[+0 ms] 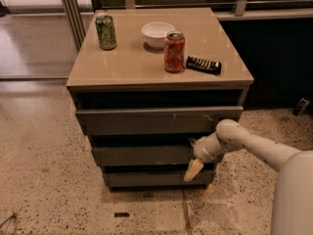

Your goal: Open middle drawer

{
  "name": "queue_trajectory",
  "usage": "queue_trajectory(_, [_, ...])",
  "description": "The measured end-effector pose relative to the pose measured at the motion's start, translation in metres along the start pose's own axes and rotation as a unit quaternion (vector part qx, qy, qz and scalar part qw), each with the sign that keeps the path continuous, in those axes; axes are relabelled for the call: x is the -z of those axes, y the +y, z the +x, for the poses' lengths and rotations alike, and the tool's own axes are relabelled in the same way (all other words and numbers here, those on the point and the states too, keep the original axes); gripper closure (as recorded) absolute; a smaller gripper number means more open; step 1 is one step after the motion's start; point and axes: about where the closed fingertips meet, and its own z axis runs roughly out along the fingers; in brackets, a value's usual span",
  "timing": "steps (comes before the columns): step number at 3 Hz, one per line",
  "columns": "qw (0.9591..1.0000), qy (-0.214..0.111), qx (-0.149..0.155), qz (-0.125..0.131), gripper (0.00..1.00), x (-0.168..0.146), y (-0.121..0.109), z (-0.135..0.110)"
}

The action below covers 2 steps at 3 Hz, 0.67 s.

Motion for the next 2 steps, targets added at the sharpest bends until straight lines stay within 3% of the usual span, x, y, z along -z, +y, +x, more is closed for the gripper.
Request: queue_trajectory(2, [0.9989,-0.014,-0.028,-0.036,0.00,0.022,0.028,0.003])
